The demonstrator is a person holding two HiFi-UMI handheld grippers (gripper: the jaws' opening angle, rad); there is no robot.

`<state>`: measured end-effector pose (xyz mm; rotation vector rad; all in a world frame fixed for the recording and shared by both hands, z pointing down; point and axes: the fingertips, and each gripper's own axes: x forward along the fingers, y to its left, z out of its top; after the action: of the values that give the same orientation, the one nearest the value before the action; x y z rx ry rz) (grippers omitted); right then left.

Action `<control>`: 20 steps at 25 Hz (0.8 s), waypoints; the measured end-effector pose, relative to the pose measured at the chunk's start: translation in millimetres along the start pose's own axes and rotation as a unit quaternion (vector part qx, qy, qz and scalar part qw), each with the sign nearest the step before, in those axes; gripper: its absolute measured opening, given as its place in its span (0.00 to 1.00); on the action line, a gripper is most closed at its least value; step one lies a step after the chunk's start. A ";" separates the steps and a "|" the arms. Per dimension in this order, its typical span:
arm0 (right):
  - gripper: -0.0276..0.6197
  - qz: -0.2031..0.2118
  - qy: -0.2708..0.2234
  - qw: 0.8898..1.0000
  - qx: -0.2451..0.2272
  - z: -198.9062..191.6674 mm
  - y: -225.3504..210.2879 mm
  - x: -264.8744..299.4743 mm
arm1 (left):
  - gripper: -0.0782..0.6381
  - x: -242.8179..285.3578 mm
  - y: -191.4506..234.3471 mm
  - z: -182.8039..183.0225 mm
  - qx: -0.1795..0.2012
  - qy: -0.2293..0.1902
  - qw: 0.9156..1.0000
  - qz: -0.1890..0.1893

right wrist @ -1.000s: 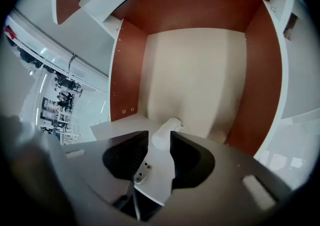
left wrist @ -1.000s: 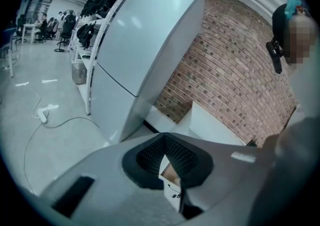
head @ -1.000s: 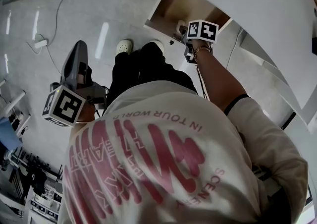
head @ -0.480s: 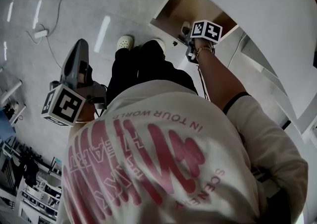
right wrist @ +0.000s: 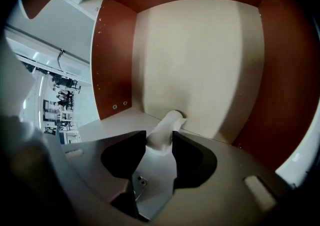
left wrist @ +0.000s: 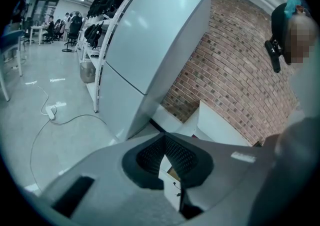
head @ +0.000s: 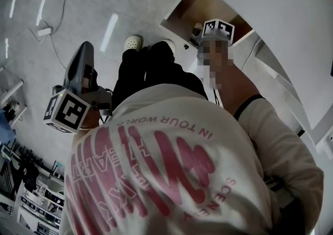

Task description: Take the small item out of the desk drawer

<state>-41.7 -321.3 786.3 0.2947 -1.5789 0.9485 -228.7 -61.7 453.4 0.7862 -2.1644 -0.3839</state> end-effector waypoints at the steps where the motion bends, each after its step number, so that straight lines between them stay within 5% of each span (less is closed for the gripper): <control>1: 0.31 -0.001 0.004 1.000 -0.007 -0.7 0.2 0.3 | 0.11 0.0 -0.6 -0.4 -0.001 0.001 1.000 0.000; 8: 0.28 -0.017 0.028 0.997 -0.074 -2.5 5.4 -1.2 | 0.11 -1.2 -2.4 2.6 -0.007 -0.003 1.000 0.004; 20: 0.25 -0.021 0.031 0.995 -0.088 -6.6 0.0 -7.3 | 0.11 2.2 -1.4 -2.1 -0.025 0.006 1.000 -0.002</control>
<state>-35.1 -318.9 779.3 0.1721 -1.5804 0.7739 -227.6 -64.2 455.3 0.7633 -2.1328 -0.4334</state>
